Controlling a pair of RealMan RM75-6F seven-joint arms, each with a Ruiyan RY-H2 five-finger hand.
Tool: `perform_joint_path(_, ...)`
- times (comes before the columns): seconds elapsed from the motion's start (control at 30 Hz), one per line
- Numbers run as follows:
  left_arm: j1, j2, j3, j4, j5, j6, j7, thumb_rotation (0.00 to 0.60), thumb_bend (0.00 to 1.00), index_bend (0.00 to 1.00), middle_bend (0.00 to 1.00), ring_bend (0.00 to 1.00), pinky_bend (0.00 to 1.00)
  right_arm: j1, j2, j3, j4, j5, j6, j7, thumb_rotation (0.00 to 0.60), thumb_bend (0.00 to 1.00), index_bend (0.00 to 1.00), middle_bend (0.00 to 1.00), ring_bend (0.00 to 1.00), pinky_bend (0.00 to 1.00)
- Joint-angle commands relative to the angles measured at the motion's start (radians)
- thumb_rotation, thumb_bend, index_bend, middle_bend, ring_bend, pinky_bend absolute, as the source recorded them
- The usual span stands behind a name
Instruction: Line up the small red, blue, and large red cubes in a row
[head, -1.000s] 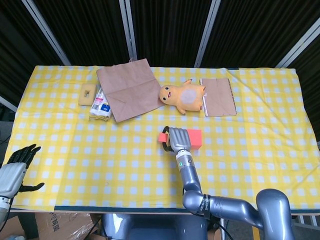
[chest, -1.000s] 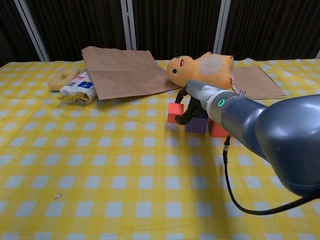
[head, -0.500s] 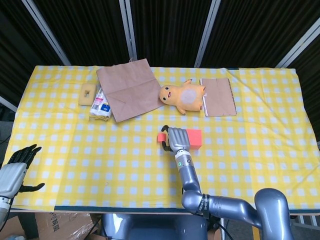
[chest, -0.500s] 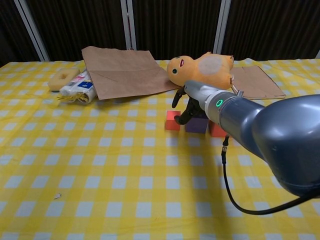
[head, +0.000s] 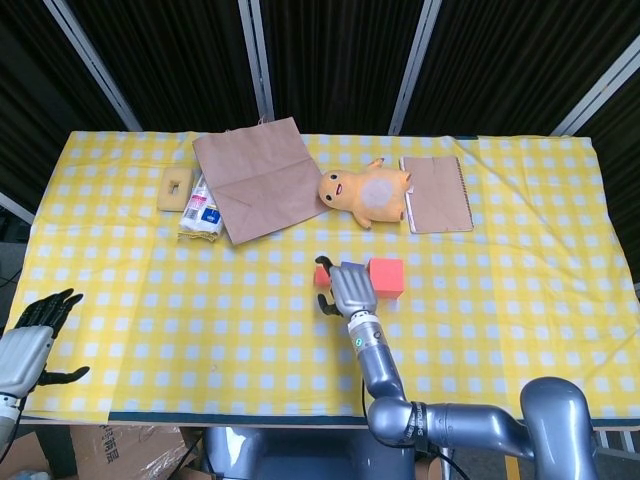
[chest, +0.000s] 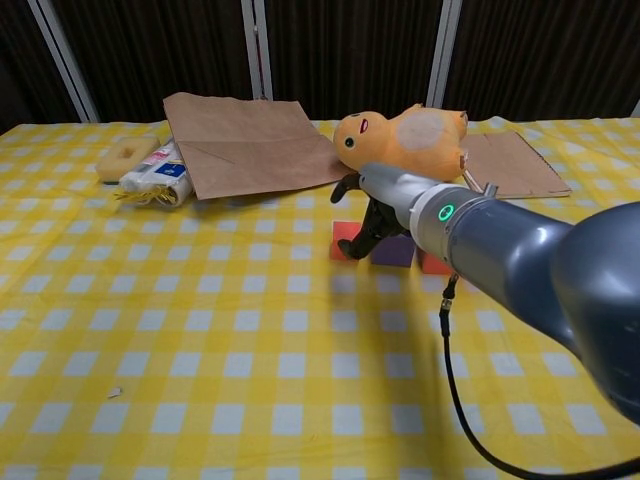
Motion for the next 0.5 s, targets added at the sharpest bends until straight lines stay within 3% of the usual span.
perform_joint_path(0.03, 0.000, -0.001, 0.000, 0.000, 0.001, 0.001, 0.002, 0.600, 0.00, 0.00, 0.00, 0.00, 0.00, 0.000, 0.016, -0.022, -0.055, 0.033, 0.006, -0.041, 0.600, 0.50, 0.12, 1.00, 1.00, 1.00)
perform_joint_path(0.23, 0.000, -0.002, 0.000, 0.000, 0.000, 0.001, 0.004, 0.600, 0.00, 0.00, 0.00, 0.00, 0.00, 0.025, -0.001, -0.026, -0.082, 0.083, 0.008, -0.079, 0.600, 0.50, 0.11, 1.00, 1.00, 1.00)
perform_joint_path(0.5, -0.002, 0.002, 0.000, -0.001, 0.000, -0.003, -0.005, 0.600, 0.00, 0.00, 0.00, 0.00, 0.00, 0.047, -0.044, -0.041, -0.038, 0.120, 0.010, -0.101, 0.600, 0.50, 0.11, 1.00, 1.00, 1.00)
